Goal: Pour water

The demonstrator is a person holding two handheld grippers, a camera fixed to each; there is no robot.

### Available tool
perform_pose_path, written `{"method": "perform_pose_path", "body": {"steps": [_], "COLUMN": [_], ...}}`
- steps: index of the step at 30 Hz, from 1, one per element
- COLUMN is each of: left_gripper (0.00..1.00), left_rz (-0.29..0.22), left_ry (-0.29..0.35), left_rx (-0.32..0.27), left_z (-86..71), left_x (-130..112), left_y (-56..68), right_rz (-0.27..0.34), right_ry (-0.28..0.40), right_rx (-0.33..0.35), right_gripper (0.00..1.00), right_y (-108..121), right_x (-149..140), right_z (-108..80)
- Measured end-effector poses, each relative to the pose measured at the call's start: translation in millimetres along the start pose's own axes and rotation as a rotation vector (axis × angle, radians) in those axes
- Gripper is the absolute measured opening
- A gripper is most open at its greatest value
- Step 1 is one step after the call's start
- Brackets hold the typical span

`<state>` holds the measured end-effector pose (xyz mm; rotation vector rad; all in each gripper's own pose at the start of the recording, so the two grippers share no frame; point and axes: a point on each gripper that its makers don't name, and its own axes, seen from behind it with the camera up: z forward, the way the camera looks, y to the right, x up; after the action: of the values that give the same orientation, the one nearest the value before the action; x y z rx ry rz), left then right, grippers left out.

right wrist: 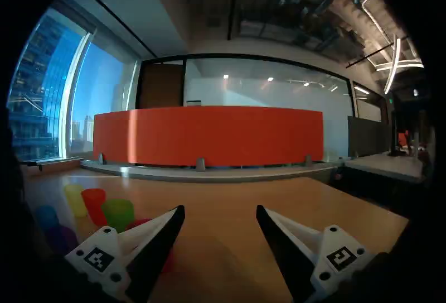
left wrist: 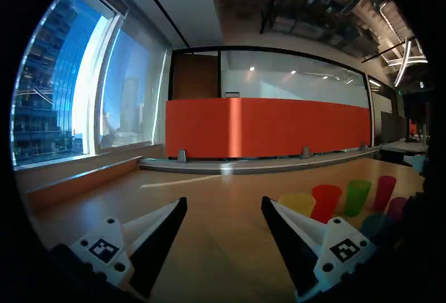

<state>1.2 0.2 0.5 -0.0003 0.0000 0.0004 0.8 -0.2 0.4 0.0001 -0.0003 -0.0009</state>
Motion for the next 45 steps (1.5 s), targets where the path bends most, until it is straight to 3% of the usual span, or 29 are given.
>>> {"method": "perform_pose_path", "body": {"steps": [26,30,38,45], "left_gripper": [0.99,0.99,0.99,0.99], "left_rz": [0.001,0.002,0.006,-0.026], "left_ry": [0.0,-0.01,-0.004,-0.024], "left_rx": [-0.005,0.002,0.0,-0.018], "left_z": [0.7,1.1,-1.9,-1.2], "left_x": [1.2,0.3,33.1,64.6], "left_y": [1.7,-2.5,-8.3,-10.9], "right_rz": [-0.001,-0.001,-0.005,-0.003], "right_ry": [-0.001,-0.012,-0.011,-0.032], "right_rx": [-0.002,-0.006,0.03,0.054], "right_gripper": [0.99,0.99,0.99,0.99], "right_y": [0.0,0.8,-6.9,-8.6], "right_x": [-0.1,1.3,35.2,71.7], "right_z": [0.4,1.4,-1.5,-1.7]}}
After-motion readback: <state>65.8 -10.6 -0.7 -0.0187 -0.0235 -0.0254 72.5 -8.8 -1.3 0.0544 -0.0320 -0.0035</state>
